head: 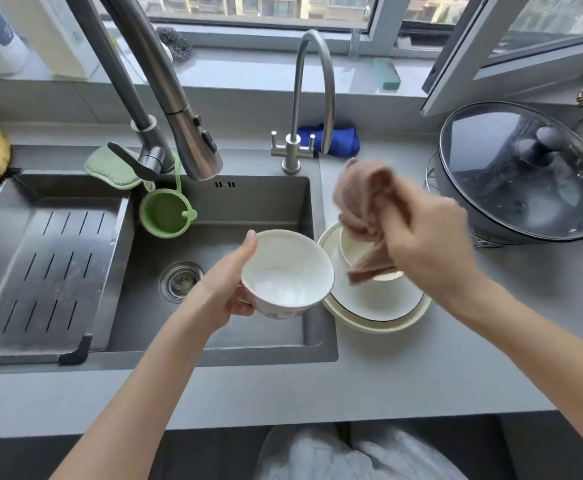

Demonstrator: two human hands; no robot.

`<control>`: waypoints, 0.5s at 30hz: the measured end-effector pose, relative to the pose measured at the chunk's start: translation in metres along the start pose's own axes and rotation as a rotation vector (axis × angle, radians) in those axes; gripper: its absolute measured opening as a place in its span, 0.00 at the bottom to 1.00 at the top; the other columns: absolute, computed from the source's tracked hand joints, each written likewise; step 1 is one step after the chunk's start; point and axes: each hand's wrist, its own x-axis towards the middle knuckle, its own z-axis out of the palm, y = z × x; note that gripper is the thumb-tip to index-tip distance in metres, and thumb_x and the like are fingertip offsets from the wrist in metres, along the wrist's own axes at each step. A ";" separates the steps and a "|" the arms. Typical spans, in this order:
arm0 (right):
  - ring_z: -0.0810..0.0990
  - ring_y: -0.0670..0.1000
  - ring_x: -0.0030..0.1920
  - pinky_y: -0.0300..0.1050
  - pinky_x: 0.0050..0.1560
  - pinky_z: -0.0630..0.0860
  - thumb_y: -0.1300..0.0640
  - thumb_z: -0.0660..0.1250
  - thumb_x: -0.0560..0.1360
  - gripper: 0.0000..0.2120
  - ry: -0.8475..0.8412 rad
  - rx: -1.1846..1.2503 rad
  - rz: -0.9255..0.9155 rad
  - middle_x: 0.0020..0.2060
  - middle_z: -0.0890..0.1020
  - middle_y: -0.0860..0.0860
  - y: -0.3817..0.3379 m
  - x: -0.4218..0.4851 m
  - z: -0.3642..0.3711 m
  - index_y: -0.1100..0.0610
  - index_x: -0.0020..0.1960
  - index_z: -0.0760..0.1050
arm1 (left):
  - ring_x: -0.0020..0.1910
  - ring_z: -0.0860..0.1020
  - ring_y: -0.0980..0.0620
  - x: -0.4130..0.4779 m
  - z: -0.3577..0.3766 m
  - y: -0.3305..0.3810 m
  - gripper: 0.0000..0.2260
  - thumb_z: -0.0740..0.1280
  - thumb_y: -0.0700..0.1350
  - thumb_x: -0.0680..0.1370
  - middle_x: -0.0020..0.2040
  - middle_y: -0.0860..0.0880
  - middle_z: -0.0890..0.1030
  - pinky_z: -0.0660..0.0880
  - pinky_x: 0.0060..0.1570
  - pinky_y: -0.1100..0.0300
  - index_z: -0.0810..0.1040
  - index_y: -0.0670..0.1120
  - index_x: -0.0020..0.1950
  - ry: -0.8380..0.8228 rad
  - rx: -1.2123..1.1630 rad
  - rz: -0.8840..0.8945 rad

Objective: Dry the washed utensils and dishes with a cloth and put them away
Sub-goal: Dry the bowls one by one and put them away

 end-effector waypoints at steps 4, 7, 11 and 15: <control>0.74 0.55 0.33 0.51 0.36 0.68 0.47 0.57 0.78 0.12 0.022 0.025 0.142 0.26 0.72 0.45 0.006 -0.008 0.002 0.51 0.39 0.72 | 0.31 0.71 0.51 -0.005 0.002 -0.002 0.22 0.52 0.66 0.77 0.39 0.47 0.76 0.66 0.24 0.64 0.76 0.52 0.53 0.029 -0.022 0.004; 0.77 0.50 0.36 0.48 0.39 0.70 0.39 0.54 0.77 0.23 -0.309 0.114 0.255 0.29 0.78 0.48 0.005 -0.020 0.025 0.55 0.38 0.76 | 0.31 0.72 0.51 -0.013 0.010 -0.003 0.21 0.51 0.63 0.79 0.40 0.47 0.77 0.67 0.25 0.63 0.77 0.52 0.53 0.035 -0.005 0.086; 0.80 0.42 0.43 0.33 0.45 0.72 0.45 0.64 0.76 0.16 -0.304 0.479 0.476 0.41 0.84 0.50 0.006 -0.030 0.053 0.57 0.38 0.77 | 0.28 0.72 0.51 -0.020 0.018 -0.013 0.16 0.53 0.57 0.81 0.41 0.45 0.79 0.66 0.21 0.64 0.78 0.53 0.54 0.126 0.109 0.300; 0.75 0.35 0.49 0.26 0.52 0.68 0.62 0.73 0.68 0.29 -0.437 0.399 0.359 0.50 0.76 0.42 0.013 -0.037 0.069 0.50 0.64 0.66 | 0.25 0.70 0.53 -0.026 0.019 -0.010 0.15 0.53 0.55 0.82 0.38 0.47 0.80 0.63 0.19 0.65 0.80 0.56 0.53 0.029 0.194 0.341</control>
